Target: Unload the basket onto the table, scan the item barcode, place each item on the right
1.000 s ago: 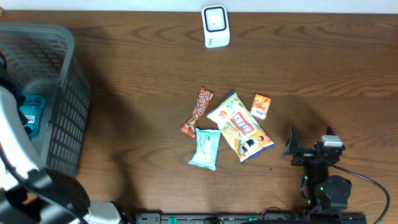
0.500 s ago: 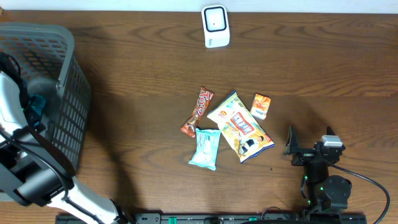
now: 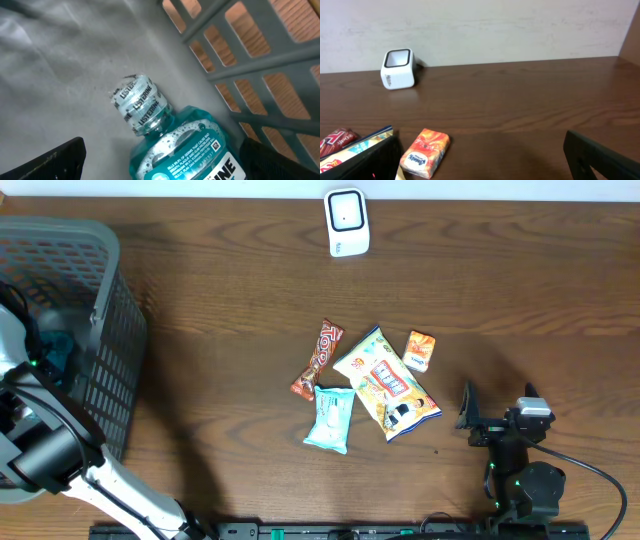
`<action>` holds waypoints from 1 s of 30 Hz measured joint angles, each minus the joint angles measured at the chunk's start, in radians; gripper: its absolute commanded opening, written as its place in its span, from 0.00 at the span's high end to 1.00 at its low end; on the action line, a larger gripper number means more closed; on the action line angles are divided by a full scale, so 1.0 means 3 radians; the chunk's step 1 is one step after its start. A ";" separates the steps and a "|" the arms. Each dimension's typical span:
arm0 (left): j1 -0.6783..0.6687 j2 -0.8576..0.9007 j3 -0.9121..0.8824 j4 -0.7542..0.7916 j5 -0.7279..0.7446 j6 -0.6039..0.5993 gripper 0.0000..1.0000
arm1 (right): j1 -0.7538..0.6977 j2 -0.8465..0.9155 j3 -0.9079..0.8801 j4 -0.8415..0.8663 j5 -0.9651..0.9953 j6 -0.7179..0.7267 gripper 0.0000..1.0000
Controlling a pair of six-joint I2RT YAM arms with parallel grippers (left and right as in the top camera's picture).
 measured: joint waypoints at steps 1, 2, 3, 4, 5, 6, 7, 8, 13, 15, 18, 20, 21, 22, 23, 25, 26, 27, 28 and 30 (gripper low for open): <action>0.0000 0.0005 0.0000 0.0003 0.0006 0.0000 0.02 | 0.0000 0.0000 0.0000 -0.0001 0.0000 0.0000 0.01; 0.0000 0.0008 0.0000 0.0004 0.0015 0.0000 0.02 | 0.0000 0.0000 0.0000 -0.0001 0.0000 0.0000 0.01; 0.0000 0.0011 0.0000 0.0013 0.0015 0.0000 0.02 | 0.0000 0.0000 0.0000 -0.0001 0.0000 0.0000 0.01; 0.0000 0.0013 0.0000 0.0024 0.0018 0.0000 0.02 | 0.0000 0.0000 0.0000 -0.0001 0.0000 0.0000 0.01; 0.0000 0.0015 0.0000 0.0034 0.0018 0.0000 0.02 | 0.0000 0.0000 0.0000 -0.0001 0.0000 0.0000 0.01; 0.0000 0.0015 0.0000 0.0043 0.0019 0.0000 0.02 | 0.0000 0.0000 0.0000 -0.0001 0.0000 0.0000 0.01; 0.0000 0.0015 0.0000 0.0055 0.0022 0.0001 0.02 | 0.0000 0.0000 0.0000 -0.0001 0.0000 0.0000 0.01; 0.0000 0.0015 0.0000 0.0062 0.0025 0.0000 0.02 | 0.0000 0.0000 0.0000 -0.0001 0.0000 0.0000 0.01; 0.0000 0.0039 0.0000 0.0081 0.0027 0.0000 0.02 | 0.0000 0.0000 0.0000 -0.0001 0.0000 0.0000 0.01; 0.0000 0.0089 0.0000 0.0083 0.0027 0.0000 0.02 | 0.0000 0.0000 0.0000 -0.0001 0.0000 0.0000 0.01; 0.0000 0.0206 0.0000 0.0086 0.0020 -0.0004 0.02 | 0.0000 0.0000 0.0000 -0.0001 0.0000 0.0000 0.01; 0.0003 0.0286 0.0000 0.0084 0.0020 -0.0033 0.02 | 0.0000 0.0000 0.0000 -0.0001 0.0000 0.0000 0.01; 0.0005 0.0315 0.0000 0.0086 0.0029 -0.0039 0.02 | 0.0000 0.0000 0.0000 -0.0001 0.0000 0.0000 0.01; 0.0006 0.0341 0.0000 0.0074 0.0024 -0.0037 0.02 | 0.0000 0.0000 0.0000 -0.0001 0.0000 0.0000 0.01; 0.0005 0.0346 0.0000 0.0060 0.0019 -0.0036 0.02 | 0.0000 0.0000 0.0000 -0.0001 0.0000 0.0000 0.01; 0.0004 0.0346 0.0000 0.0050 0.0027 -0.0010 0.00 | 0.0000 0.0000 0.0000 -0.0001 0.0000 0.0000 0.01; 0.0004 0.0346 0.0000 0.0042 0.0027 0.0037 0.05 | 0.0000 0.0000 0.0000 -0.0001 0.0000 0.0001 0.01; 0.0004 0.0346 0.0000 0.0041 0.0032 0.0080 0.12 | 0.0000 0.0000 0.0000 -0.0001 0.0000 0.0000 0.01; 0.0004 0.0346 0.0000 0.0046 0.0042 0.0139 0.21 | 0.0000 0.0000 0.0000 -0.0001 0.0000 0.0000 0.01; 0.0004 0.0346 0.0000 0.0070 0.0058 0.0281 0.34 | 0.0000 0.0000 0.0000 0.0000 0.0000 0.0000 0.01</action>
